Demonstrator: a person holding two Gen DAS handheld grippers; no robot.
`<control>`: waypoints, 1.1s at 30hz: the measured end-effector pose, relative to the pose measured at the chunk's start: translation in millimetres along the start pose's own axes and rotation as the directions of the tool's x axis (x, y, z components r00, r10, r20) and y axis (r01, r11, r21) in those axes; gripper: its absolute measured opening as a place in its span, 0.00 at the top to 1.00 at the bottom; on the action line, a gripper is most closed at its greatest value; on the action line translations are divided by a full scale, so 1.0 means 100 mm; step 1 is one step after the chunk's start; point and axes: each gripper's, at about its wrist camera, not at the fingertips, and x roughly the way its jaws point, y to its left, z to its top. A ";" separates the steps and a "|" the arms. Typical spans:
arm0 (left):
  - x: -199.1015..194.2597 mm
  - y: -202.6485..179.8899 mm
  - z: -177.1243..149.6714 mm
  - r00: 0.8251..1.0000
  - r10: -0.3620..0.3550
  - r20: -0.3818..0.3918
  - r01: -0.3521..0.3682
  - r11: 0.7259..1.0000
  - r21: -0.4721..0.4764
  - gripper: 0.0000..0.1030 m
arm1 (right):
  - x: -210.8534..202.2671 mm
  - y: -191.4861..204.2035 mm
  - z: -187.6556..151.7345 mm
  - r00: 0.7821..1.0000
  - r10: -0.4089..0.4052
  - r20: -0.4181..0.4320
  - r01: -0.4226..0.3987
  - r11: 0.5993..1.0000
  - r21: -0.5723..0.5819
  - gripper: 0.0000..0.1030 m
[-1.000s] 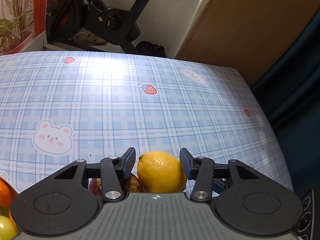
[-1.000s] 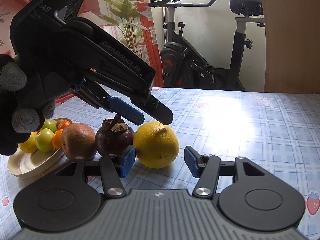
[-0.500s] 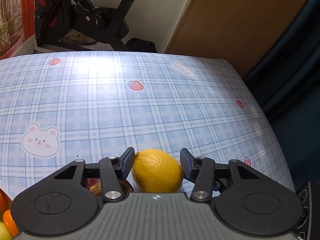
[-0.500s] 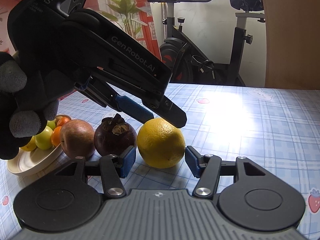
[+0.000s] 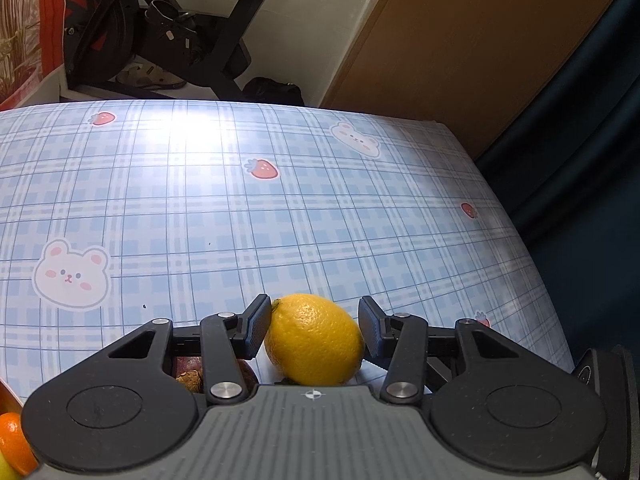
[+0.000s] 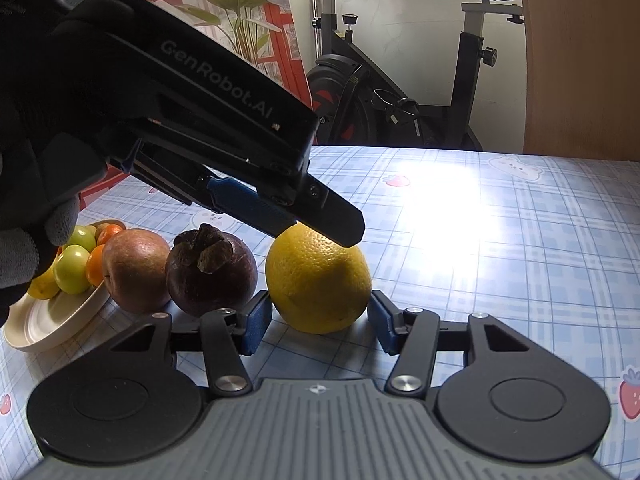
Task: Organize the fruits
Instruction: 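Move the left tool to the last lemon and close on it, then lift the lemon with the left tool and lower it onto the plate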
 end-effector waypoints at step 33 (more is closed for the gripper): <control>-0.35 -0.21 -0.20 0.997 -0.008 0.080 0.007 1.000 0.015 0.52 | -0.32 0.08 0.01 0.998 0.014 0.066 -0.016 0.999 0.029 0.46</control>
